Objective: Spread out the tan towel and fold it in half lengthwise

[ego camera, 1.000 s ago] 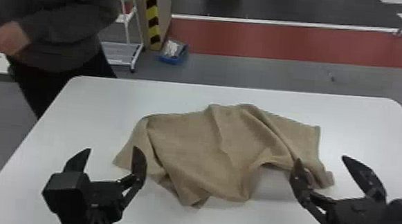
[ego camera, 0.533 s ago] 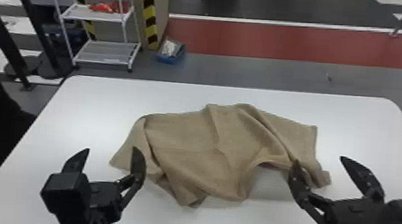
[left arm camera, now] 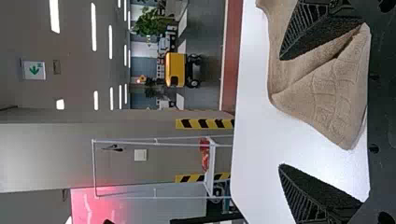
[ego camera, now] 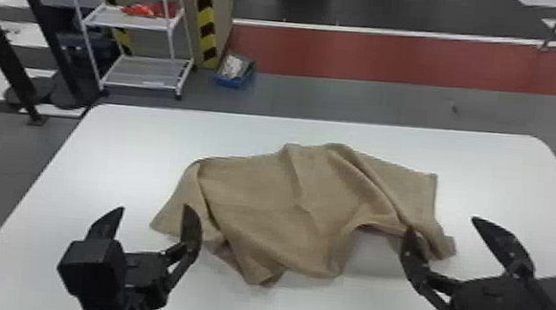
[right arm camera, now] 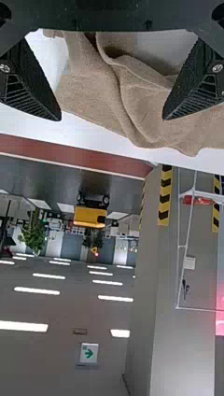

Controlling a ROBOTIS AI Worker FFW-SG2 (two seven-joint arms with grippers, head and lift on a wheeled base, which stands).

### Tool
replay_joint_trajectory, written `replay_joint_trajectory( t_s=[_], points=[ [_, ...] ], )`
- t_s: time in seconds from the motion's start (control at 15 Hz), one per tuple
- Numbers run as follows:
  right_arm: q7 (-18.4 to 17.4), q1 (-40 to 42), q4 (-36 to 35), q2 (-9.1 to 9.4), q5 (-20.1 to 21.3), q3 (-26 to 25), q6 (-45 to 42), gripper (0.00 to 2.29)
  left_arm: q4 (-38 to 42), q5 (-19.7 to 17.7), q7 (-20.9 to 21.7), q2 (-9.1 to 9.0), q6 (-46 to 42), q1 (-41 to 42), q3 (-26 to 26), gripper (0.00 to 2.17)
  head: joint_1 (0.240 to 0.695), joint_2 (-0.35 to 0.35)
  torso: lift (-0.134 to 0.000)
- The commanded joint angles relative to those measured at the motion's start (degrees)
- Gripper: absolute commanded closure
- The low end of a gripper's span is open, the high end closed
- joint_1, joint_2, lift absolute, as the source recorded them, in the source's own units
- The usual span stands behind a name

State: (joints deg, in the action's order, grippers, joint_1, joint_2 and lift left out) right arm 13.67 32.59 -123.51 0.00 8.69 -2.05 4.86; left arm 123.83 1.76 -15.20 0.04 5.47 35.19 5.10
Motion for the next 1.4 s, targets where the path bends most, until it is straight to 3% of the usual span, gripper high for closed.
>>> replay_joint_trajectory(
  t_s=[0.0, 0.2, 0.33, 0.67, 0.8, 0.87, 1.33],
  points=[
    [1.5, 1.0, 0.2, 0.05, 2.2, -2.3, -2.8, 0.08, -0.1, 0.0, 0.0, -0.18, 0.1, 0.0, 0.0, 0.05, 0.695, 0.051, -0.123],
    [6.2, 1.6, 0.9, 0.05, 5.6, -5.6, -8.4, 0.08, -0.3, 0.1, 0.1, -0.18, 0.1, -0.2, 0.2, 0.05, 0.695, 0.038, -0.123],
    [9.2, 1.7, 1.3, 0.05, 11.3, -8.0, -10.2, 0.08, -0.6, 0.1, 0.1, -0.18, 0.1, -0.3, 0.2, 0.05, 0.695, 0.026, -0.123],
    [10.3, 1.9, 1.9, 0.05, 21.4, -11.5, -8.2, 0.1, -1.2, 0.1, 0.1, -0.18, 0.1, -0.7, 0.2, 0.05, 0.695, -0.023, -0.123],
    [13.4, 1.2, 2.2, 0.05, 25.1, -11.6, -5.6, 0.15, -1.2, 0.1, 0.1, -0.18, 0.1, -0.7, 0.3, 0.05, 0.695, -0.04, -0.123],
    [14.9, 0.7, 2.8, 0.05, 26.2, -11.3, -5.1, 0.19, -1.2, 0.1, 0.1, -0.18, 0.1, -0.7, 0.3, 0.05, 0.695, -0.045, -0.123],
    [15.2, -4.7, 9.1, 0.05, 26.6, -7.4, 0.2, 0.28, -1.7, 0.4, 0.1, -0.18, -0.1, -0.7, 0.3, 0.05, 0.695, -0.038, -0.123]
  ],
)
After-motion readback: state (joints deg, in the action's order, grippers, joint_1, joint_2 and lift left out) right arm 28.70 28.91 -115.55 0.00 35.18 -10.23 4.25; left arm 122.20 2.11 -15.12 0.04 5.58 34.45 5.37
